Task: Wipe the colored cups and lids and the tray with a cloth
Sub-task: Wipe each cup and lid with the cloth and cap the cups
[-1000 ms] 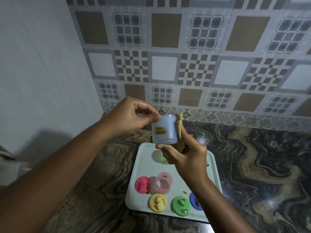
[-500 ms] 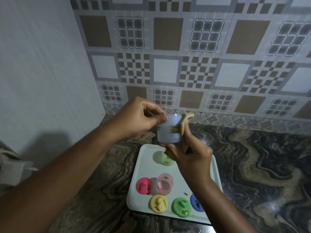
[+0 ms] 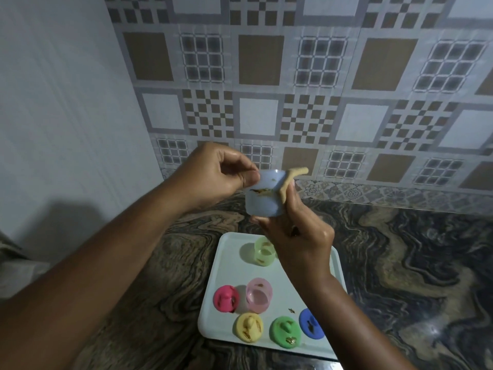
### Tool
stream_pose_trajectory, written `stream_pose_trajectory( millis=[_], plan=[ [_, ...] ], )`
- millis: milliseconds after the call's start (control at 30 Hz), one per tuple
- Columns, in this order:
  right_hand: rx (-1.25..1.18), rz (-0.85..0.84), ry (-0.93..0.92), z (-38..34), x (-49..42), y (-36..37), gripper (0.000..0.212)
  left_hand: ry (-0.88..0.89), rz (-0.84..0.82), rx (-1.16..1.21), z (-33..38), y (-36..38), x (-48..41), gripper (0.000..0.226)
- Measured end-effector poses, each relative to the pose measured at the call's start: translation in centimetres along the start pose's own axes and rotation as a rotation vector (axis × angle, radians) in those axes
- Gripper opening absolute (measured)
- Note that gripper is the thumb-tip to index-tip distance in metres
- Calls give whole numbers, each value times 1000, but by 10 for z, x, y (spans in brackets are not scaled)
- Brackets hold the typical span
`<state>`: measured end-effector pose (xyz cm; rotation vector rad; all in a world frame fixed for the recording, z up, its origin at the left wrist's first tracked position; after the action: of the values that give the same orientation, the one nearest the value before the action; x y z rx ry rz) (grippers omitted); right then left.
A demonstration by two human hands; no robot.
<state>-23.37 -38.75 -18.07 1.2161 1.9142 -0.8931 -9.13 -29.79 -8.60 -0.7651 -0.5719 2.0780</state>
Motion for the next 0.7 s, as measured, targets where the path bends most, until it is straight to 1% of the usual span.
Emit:
stream_pose_trajectory(
  millis=[67,100,167,233,267,300,367,467,533,600,700],
  plan=[
    [118,-11,-96,-8,1,2,67,53,14,-72,10,5,2,7],
    [127,-15,-107,-9,0,1,66,74,27,-78,13,8,4,7],
    [66,6,-64,-6,1,-1,67,79,46,-42,14,11,7,13],
    [-23,37,31,-2,-1,-5,72,40,17,52,7,11,8,27],
    [-56,41,74,1,-2,-6,75,19,5,96,2,9,8,30],
    [-74,35,98,2,-2,-6,78,5,8,108,-2,8,7,28],
    [-68,10,85,1,-1,-3,75,7,36,48,-4,6,5,15],
    [57,-40,-41,-3,3,2,64,68,41,-64,8,13,5,8],
    [125,-54,-101,-3,4,3,64,129,54,-100,18,18,7,8],
    [83,-16,-69,-3,4,0,67,138,67,-69,19,17,9,17],
    [-13,48,6,-5,-1,-8,70,33,29,89,5,8,7,33]
  ],
)
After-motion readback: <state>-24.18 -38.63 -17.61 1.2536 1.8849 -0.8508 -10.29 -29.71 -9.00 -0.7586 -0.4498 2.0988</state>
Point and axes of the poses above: each hand's wrist, its own x-axis away from the middle knuckle, its own y-axis out of the palm, z = x × y, the point moved 6 cm from there along -x, towards the middle knuckle, and after that the axes turned 1 degree about z, right-handed, at the moved point
